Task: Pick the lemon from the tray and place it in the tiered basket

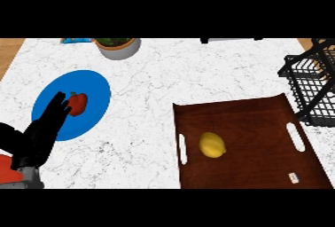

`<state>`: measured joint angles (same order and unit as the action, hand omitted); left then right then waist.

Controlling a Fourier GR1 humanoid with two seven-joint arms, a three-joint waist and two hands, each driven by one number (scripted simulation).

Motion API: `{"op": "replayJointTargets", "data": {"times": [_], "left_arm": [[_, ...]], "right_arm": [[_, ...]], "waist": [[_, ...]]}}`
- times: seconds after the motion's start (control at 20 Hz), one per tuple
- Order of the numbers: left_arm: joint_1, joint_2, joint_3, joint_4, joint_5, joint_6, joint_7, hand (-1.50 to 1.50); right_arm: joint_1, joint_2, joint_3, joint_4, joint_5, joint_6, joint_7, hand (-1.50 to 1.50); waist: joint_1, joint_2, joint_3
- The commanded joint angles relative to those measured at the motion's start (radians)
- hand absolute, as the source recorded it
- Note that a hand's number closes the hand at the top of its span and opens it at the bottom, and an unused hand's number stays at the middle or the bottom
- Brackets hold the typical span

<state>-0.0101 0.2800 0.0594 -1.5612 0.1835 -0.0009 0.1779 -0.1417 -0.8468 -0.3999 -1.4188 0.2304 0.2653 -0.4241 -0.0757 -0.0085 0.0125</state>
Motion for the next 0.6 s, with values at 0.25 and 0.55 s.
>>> {"op": "replayJointTargets", "data": {"times": [0.25, 0.55], "left_arm": [[-0.088, -0.046, -0.065, 0.048, -0.044, 0.001, -0.019, 0.0], [-0.065, -0.041, -0.069, -0.035, -0.027, -0.007, 0.063, 0.0]], "right_arm": [[-0.067, -0.323, -0.166, 0.47, -0.146, 0.344, -0.395, 1.5], [-0.178, -0.382, -0.066, 0.647, -0.103, 0.361, -0.43, 1.5]], "waist": [[0.082, 0.022, -0.009], [0.104, 0.015, -0.01]]}}
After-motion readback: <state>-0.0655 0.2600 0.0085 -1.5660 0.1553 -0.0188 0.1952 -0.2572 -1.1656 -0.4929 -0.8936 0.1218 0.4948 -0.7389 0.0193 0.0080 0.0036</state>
